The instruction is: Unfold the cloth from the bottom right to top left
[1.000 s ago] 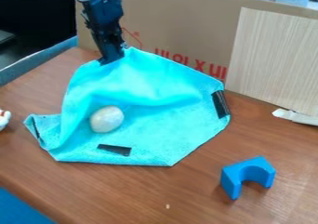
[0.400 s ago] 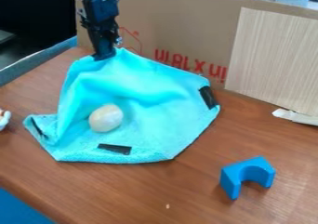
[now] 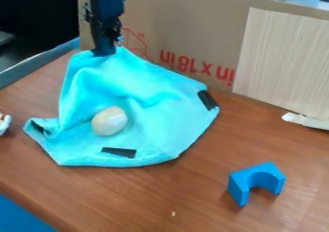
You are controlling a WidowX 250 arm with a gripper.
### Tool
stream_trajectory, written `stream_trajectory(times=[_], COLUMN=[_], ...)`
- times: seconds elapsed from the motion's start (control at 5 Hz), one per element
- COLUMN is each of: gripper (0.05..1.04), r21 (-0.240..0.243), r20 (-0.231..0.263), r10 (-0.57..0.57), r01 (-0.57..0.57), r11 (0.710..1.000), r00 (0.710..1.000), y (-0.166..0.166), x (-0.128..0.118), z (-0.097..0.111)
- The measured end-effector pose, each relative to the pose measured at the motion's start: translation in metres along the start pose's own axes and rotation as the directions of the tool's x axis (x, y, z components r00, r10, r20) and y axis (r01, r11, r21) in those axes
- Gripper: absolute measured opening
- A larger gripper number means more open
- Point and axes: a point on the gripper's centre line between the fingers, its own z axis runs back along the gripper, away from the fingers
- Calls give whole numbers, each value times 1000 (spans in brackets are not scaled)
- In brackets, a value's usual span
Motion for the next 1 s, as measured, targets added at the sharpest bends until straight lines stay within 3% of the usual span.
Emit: stream_trajectory(times=[0.8,1.0], gripper=[51,51], r21=[-16,-12], r20=[-30,-14], r10=[-116,-172], r01=[116,171], r11=[993,985], r00=[993,985], y=[21,24], x=[25,30], z=[-9,-13])
